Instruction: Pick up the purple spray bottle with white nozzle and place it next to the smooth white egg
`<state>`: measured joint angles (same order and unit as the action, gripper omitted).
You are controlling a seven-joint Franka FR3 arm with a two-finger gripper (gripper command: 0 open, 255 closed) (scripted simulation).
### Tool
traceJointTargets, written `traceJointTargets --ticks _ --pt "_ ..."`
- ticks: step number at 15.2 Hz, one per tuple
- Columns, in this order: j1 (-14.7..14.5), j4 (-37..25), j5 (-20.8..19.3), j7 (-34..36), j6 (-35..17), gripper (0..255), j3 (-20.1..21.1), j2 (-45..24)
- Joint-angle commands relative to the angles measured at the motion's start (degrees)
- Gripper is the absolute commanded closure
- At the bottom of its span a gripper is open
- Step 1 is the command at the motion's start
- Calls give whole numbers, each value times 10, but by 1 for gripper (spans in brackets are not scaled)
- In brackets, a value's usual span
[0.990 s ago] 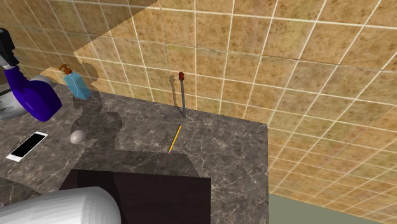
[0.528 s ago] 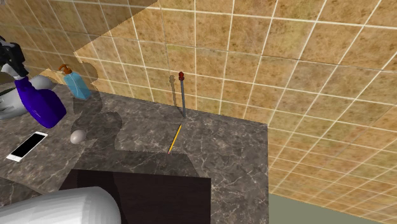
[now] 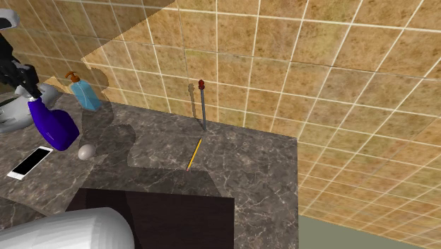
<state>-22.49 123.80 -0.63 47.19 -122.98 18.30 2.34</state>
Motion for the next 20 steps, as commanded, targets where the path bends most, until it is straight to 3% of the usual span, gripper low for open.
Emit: traceJointTargets --ticks 1,20 --pt "0 8 -3 2 -16 255 0 -8" --pt "-3 65 -48 36 -157 255 -2 -98"
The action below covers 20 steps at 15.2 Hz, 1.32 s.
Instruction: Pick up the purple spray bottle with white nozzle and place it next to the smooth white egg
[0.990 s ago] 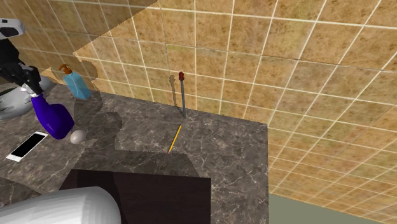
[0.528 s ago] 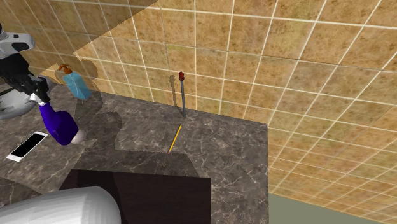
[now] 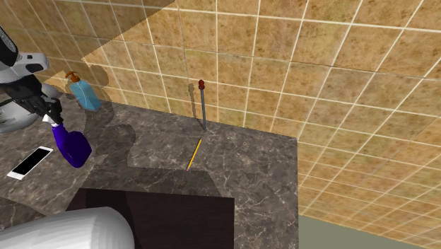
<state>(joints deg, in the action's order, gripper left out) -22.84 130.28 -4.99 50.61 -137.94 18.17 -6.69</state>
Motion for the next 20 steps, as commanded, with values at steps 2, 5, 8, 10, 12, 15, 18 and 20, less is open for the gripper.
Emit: traceJointTargets --ticks 2,5,8,10,12,15,18,20 --pt "-1 4 -11 7 -22 255 -3 -19" --pt "-3 8 -22 15 -43 255 -6 -37" --pt "-5 11 -34 24 -64 255 -10 -56" --pt "-8 12 -42 30 -77 255 -13 -70" --pt "-10 12 -50 35 -89 255 -16 -82" --pt "-10 12 -50 35 -89 255 -17 -82" --pt "-10 12 -50 35 -89 255 -17 -82" --pt "-10 12 -50 35 -89 255 -17 -82"
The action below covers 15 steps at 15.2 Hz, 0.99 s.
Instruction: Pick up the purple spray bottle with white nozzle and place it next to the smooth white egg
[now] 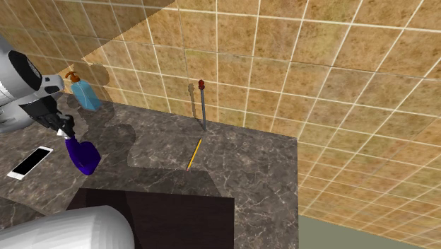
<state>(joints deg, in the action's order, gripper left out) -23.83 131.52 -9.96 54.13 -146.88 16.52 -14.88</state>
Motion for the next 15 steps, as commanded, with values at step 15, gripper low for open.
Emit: traceJointTargets --ticks 15 --pt "9 -6 38 -27 64 0 15 63"
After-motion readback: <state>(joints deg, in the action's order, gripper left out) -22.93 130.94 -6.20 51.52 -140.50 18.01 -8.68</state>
